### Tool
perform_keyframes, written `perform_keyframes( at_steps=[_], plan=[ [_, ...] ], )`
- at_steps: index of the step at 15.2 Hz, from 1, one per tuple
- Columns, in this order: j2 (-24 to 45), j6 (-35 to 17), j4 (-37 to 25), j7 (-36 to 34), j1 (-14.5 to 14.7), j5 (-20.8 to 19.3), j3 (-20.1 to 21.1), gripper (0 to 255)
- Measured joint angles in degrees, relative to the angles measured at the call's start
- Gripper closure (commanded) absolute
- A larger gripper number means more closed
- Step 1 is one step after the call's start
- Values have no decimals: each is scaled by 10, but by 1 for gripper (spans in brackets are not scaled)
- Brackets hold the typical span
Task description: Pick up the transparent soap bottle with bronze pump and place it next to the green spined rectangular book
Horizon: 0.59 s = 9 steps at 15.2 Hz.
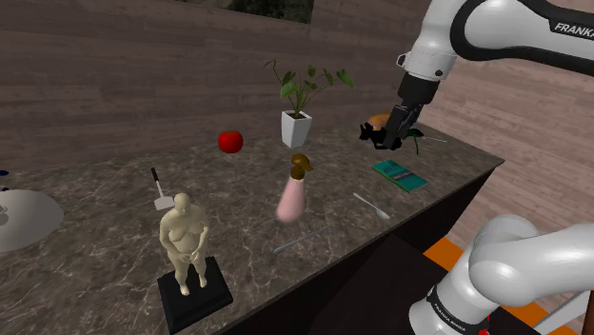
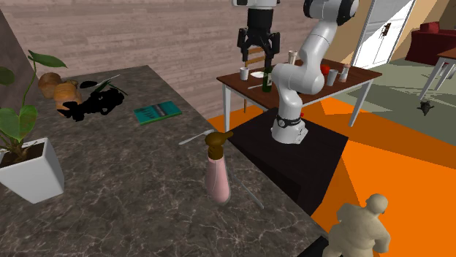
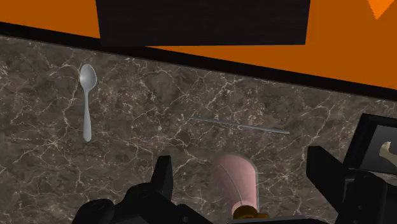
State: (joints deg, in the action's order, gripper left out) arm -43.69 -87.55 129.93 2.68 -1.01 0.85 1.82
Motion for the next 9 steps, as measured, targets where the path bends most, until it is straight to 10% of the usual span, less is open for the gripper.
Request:
perform_keyframes(
  at_steps=[9],
  plan=[
    [106, -120, 10, -29, 6, 14, 29, 0]
  ],
)
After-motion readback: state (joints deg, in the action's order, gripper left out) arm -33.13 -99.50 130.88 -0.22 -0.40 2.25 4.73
